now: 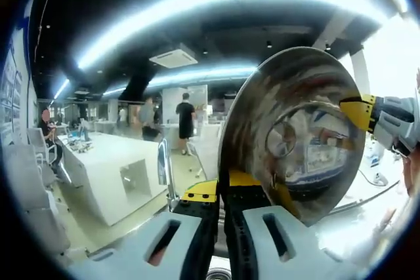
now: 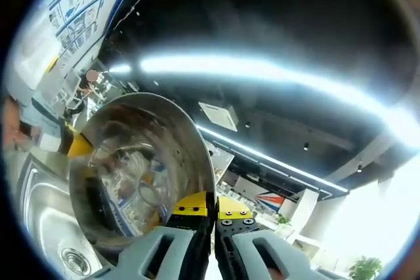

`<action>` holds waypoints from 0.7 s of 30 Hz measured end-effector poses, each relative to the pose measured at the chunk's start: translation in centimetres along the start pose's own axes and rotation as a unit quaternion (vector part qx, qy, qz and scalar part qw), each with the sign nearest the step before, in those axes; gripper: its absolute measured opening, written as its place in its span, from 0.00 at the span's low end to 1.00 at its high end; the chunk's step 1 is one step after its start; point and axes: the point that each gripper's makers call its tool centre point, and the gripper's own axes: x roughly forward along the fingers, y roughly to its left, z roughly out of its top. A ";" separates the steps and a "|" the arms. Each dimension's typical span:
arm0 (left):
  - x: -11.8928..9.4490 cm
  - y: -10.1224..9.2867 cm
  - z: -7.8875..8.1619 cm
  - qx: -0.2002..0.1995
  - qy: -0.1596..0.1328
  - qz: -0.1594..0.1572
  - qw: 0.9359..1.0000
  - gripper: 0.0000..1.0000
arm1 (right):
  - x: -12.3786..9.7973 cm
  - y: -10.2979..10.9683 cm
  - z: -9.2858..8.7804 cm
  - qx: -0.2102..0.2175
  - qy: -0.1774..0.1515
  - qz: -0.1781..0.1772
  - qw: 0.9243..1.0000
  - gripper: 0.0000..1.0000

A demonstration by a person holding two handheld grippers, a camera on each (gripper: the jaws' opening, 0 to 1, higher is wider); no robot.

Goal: Pick up bowl with dirty water move over sink pour dirty water into sink return bowl to place

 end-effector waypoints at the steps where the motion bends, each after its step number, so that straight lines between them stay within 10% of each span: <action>1: 0.0 0.0 0.2 -0.001 -0.003 0.000 1.000 0.00 | 0.0 -0.1 0.3 0.001 -0.005 -0.002 1.000 0.00; 21: -0.2 -2.7 0.7 0.047 0.048 -0.030 0.997 0.00 | -2.0 -2.0 -1.9 0.052 0.085 0.018 0.995 0.00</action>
